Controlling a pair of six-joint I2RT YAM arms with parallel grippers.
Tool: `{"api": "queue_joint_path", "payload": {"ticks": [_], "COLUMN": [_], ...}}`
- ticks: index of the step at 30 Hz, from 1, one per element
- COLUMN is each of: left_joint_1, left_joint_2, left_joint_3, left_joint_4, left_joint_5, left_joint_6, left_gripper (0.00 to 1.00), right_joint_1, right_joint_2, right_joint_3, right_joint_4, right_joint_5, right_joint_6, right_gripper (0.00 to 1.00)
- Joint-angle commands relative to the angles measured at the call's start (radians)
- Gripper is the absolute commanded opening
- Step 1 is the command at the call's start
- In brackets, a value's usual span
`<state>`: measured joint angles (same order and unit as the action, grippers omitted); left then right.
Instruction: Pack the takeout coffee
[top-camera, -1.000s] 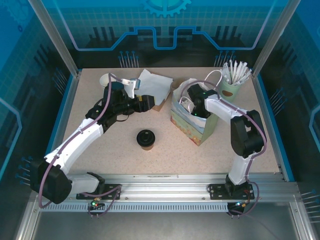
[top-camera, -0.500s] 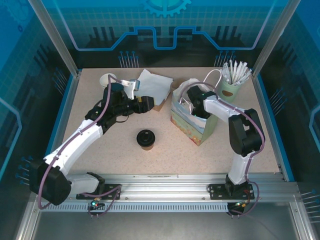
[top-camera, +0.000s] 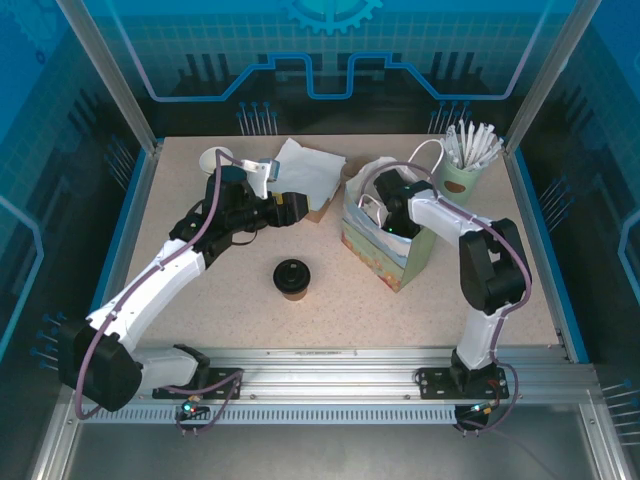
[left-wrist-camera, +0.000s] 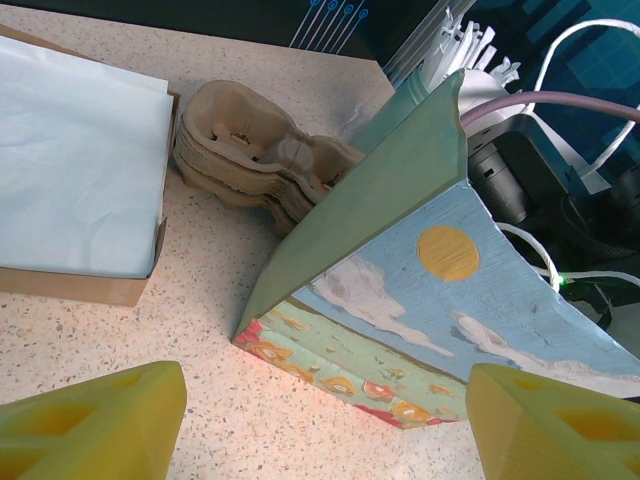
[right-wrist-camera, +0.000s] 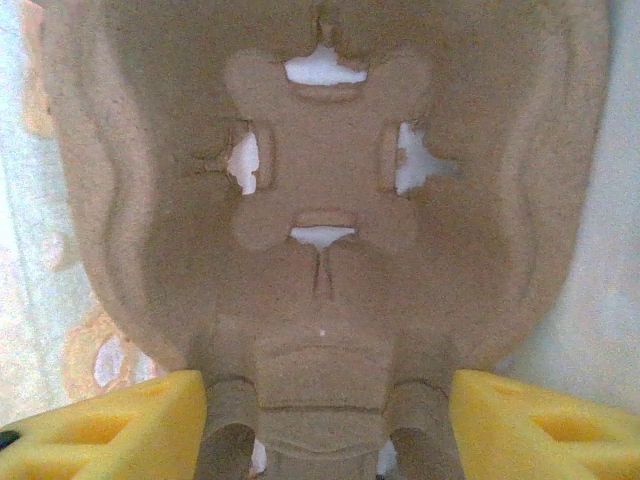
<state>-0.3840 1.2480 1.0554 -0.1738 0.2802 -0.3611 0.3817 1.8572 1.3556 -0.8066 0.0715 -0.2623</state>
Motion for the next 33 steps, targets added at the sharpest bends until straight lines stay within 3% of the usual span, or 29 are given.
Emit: {"api": "queue_joint_path", "payload": {"ticks": [1, 33], "left_joint_1": [0.002, -0.009], "left_joint_2": [-0.027, -0.014], "left_joint_3": [-0.011, -0.011], "left_joint_4": [0.017, 0.004], "left_joint_5": [-0.005, 0.02], "left_joint_6": [-0.002, -0.002], "left_gripper": [0.75, 0.75], "right_joint_1": [0.005, -0.01], "right_joint_2": [-0.04, -0.208], "right_joint_3": [0.039, 0.358], "right_joint_4": [-0.05, -0.226], "right_joint_5": [-0.005, -0.163], "right_joint_6": [0.015, 0.073], "right_gripper": [0.69, 0.71]}}
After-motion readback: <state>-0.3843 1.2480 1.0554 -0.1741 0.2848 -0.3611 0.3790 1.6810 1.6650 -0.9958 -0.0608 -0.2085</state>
